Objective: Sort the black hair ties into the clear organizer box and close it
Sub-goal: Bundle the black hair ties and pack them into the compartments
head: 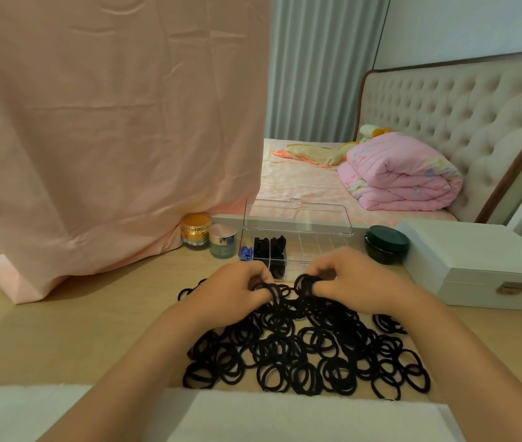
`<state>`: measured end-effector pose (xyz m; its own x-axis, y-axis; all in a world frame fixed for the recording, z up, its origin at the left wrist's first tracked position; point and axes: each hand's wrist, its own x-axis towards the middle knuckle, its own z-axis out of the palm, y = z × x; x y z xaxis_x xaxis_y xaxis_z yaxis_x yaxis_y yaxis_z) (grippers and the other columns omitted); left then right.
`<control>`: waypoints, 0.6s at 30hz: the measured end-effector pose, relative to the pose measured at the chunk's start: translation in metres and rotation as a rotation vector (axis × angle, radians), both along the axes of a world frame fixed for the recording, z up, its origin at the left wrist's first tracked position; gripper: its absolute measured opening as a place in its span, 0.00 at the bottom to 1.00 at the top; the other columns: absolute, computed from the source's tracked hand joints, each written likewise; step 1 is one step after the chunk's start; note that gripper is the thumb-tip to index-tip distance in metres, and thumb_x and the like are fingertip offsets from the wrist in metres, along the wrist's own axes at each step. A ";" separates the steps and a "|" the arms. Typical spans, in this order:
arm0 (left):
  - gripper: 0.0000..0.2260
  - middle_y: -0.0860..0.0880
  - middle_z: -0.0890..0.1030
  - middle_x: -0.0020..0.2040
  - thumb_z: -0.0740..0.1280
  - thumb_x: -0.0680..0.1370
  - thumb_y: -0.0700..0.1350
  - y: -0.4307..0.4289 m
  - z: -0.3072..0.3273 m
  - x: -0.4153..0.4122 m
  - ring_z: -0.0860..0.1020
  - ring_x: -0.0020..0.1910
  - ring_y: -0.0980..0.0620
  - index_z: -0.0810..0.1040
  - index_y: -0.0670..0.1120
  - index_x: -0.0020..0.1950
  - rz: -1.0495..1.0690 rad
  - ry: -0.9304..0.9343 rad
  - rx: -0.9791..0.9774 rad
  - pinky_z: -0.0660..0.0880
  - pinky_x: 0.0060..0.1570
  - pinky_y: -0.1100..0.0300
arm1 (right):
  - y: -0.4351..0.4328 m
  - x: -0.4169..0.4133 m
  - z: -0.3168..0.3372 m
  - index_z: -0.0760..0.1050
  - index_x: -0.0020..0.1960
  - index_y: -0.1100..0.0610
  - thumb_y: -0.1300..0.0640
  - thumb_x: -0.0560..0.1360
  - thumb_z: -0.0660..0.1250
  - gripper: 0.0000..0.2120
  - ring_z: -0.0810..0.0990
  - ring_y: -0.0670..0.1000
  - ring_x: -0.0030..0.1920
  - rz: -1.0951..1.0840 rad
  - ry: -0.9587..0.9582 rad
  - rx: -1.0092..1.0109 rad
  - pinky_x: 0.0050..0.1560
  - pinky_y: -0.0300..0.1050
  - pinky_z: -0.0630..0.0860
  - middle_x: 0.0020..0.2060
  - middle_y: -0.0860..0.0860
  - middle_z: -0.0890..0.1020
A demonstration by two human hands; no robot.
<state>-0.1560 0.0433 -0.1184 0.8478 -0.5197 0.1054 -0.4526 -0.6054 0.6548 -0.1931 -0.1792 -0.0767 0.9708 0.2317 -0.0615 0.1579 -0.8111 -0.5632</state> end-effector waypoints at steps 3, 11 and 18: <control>0.03 0.52 0.80 0.39 0.70 0.78 0.48 -0.001 0.002 0.001 0.78 0.39 0.56 0.79 0.52 0.44 0.090 0.146 -0.162 0.78 0.47 0.55 | -0.003 -0.004 0.011 0.85 0.46 0.48 0.53 0.76 0.72 0.03 0.85 0.50 0.45 -0.018 -0.021 0.176 0.56 0.51 0.82 0.42 0.49 0.87; 0.02 0.56 0.75 0.26 0.73 0.76 0.47 -0.008 0.003 -0.002 0.72 0.26 0.59 0.83 0.50 0.47 0.143 0.282 -0.231 0.69 0.27 0.67 | 0.028 -0.012 0.002 0.82 0.54 0.57 0.63 0.77 0.71 0.06 0.82 0.50 0.34 0.043 0.178 0.518 0.34 0.41 0.76 0.36 0.52 0.85; 0.06 0.50 0.82 0.36 0.75 0.76 0.46 -0.001 0.010 -0.005 0.75 0.28 0.58 0.82 0.49 0.51 0.070 0.351 -0.237 0.73 0.31 0.66 | 0.037 -0.007 -0.020 0.77 0.61 0.52 0.53 0.76 0.74 0.15 0.78 0.53 0.32 -0.146 0.188 0.467 0.31 0.40 0.78 0.38 0.55 0.84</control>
